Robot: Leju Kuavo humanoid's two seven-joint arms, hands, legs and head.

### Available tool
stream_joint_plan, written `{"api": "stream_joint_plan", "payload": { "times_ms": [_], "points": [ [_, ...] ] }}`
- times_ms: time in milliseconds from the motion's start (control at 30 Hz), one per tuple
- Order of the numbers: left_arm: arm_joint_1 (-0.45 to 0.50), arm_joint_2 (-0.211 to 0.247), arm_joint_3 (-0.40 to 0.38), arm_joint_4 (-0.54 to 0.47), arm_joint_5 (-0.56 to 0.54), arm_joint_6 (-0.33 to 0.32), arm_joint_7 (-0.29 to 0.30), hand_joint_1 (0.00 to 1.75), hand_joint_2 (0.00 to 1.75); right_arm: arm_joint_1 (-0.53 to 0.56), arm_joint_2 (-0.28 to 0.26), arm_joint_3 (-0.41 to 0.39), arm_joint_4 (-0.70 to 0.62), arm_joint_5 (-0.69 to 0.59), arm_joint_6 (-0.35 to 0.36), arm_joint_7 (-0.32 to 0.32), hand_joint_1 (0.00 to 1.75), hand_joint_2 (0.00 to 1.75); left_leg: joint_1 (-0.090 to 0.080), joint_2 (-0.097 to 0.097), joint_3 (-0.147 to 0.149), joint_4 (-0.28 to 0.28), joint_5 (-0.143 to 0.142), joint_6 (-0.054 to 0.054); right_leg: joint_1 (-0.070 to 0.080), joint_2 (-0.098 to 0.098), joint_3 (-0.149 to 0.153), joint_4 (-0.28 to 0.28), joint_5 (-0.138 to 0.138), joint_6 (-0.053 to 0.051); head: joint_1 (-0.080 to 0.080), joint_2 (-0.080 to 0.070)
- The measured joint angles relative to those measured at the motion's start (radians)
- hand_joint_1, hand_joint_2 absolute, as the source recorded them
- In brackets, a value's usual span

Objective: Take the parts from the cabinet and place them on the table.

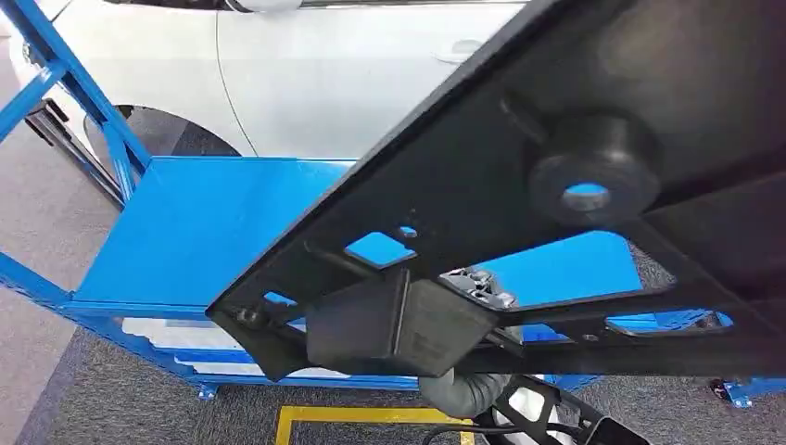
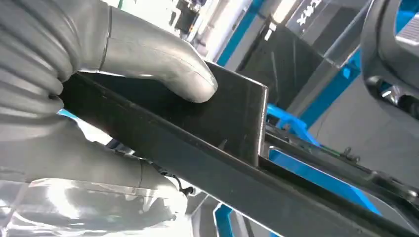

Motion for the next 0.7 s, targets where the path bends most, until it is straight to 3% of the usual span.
{"api": "stream_joint_plan", "payload": {
  "times_ms": [33,67,100,133,200,233,267,367,400,433,500,533,567,600,633,667,700],
  "points": [
    [0.0,0.0,0.0,0.0,-0.005,0.0,0.002,0.0,0.0,0.005,-0.004,0.0,0.001,0.0,-0.003,0.0,1.75,1.75,0.0,0.0,-0.018,0.071,-0.038,-0.002,0.002,-0.001,-0.015,0.001,0.01,0.0,0.0,0.0],
    [0.001,0.0,0.0,0.0,-0.007,0.001,0.005,0.0,0.0,0.01,-0.007,0.0,0.002,0.0,-0.006,0.0,1.75,1.75,0.0,0.0,-0.016,0.103,-0.05,-0.003,0.003,-0.001,-0.029,0.002,0.02,0.001,0.0,0.0],
    [0.002,0.0,-0.001,0.0,-0.009,0.002,0.007,0.0,0.0,0.013,-0.01,0.0,0.003,0.0,-0.008,0.0,1.75,1.75,0.0,0.0,0.012,0.083,-0.04,-0.002,0.003,0.0,-0.043,0.004,0.03,0.002,0.0,0.0],
    [0.002,0.0,-0.001,0.0,-0.009,0.003,0.009,0.0,0.0,0.015,-0.013,0.0,0.003,0.002,-0.008,0.0,1.75,1.75,0.0,0.0,0.057,0.025,-0.019,-0.001,0.003,0.0,-0.054,0.005,0.038,0.004,0.0,0.0],
    [0.0,0.0,-0.001,0.0,-0.009,0.003,0.011,0.0,0.0,0.015,-0.016,0.0,0.003,0.002,-0.007,0.0,1.75,1.75,0.0,0.0,0.198,-0.176,0.036,0.006,0.003,0.001,-0.073,0.011,0.055,0.011,0.0,0.0],
    [-0.004,0.002,-0.001,0.0,-0.008,0.003,0.013,0.0,0.0,0.016,-0.016,0.0,0.003,0.002,-0.006,0.0,1.75,1.75,-0.004,-0.001,0.214,-0.22,0.02,0.015,0.006,0.001,-0.075,0.01,0.063,0.018,0.0,0.0],
    [-0.005,0.002,-0.001,0.0,-0.007,0.002,0.012,0.0,0.0,0.015,-0.018,0.0,0.004,0.001,-0.006,0.0,1.75,1.75,-0.01,-0.004,0.208,-0.221,0.041,0.023,0.007,0.0,-0.074,0.01,0.07,0.025,0.0,0.0],
    [0.001,0.005,-0.001,0.0,-0.003,0.0,0.016,0.0,0.0,0.015,-0.018,0.0,0.006,-0.003,0.002,0.0,1.75,1.75,-0.015,-0.004,0.197,-0.215,0.061,0.041,0.002,-0.001,-0.073,-0.006,0.1,0.042,0.0,0.0],
    [0.0,0.005,0.0,0.0,0.002,-0.001,0.014,0.0,0.0,0.013,-0.019,-0.001,0.006,-0.008,0.008,0.0,1.75,1.75,-0.005,0.003,0.185,-0.223,0.082,0.049,0.002,0.002,-0.082,-0.002,0.093,0.049,0.0,0.0],
    [-0.002,0.005,0.0,0.0,0.003,-0.002,0.011,0.0,0.0,0.013,-0.019,-0.001,0.006,-0.01,0.011,0.0,1.75,1.75,-0.006,0.005,0.174,-0.223,0.093,0.057,0.0,0.003,-0.096,0.022,0.047,0.052,0.0,0.0],
    [-0.002,0.005,0.0,0.0,0.002,-0.006,0.006,0.0,0.0,0.014,-0.02,-0.003,0.006,-0.01,0.014,0.0,1.75,1.75,-0.006,0.007,0.144,-0.223,0.117,0.065,-0.003,0.003,-0.137,0.165,-0.091,0.058,0.0,0.0],
    [-0.002,0.005,0.0,0.0,0.001,-0.007,0.006,0.0,0.0,0.014,-0.021,-0.007,0.006,-0.009,0.014,0.0,1.75,1.75,-0.008,0.008,0.126,-0.222,0.13,0.065,-0.004,0.003,-0.154,0.247,-0.135,0.062,0.0,0.0],
    [-0.001,0.005,0.0,0.0,-0.003,-0.009,0.006,0.0,0.0,0.017,-0.024,-0.012,0.006,-0.007,0.014,0.0,1.75,1.75,-0.008,0.009,0.108,-0.22,0.143,0.064,-0.005,0.003,-0.157,0.307,-0.146,0.064,0.0,0.0],
    [-0.001,0.005,0.0,0.0,-0.007,-0.01,0.009,0.0,0.0,0.019,-0.027,-0.015,0.006,-0.007,0.014,0.0,1.75,1.75,-0.008,0.009,0.092,-0.219,0.154,0.063,-0.005,0.003,-0.144,0.322,-0.129,0.065,0.0,0.0],
    [0.0,0.005,0.0,0.0,-0.01,-0.01,0.013,0.0,0.0,0.022,-0.03,-0.019,0.006,-0.006,0.014,0.0,1.75,1.75,-0.008,0.009,0.075,-0.216,0.165,0.061,-0.005,0.003,-0.109,0.299,-0.094,0.063,0.0,0.0],
    [0.001,0.005,0.0,0.0,-0.011,-0.011,0.016,0.0,0.0,0.024,-0.032,-0.023,0.006,-0.005,0.014,0.0,1.75,1.75,-0.008,0.009,0.06,-0.212,0.174,0.058,-0.005,0.003,-0.059,0.242,-0.063,0.06,0.0,0.0],
    [0.001,0.005,0.0,0.0,-0.016,-0.011,0.018,0.0,0.0,0.025,-0.034,-0.025,0.006,-0.005,0.018,0.0,1.75,1.75,-0.008,0.009,0.044,-0.208,0.183,0.054,-0.004,0.003,0.016,0.147,-0.05,0.054,0.0,0.0]
  ]
}}
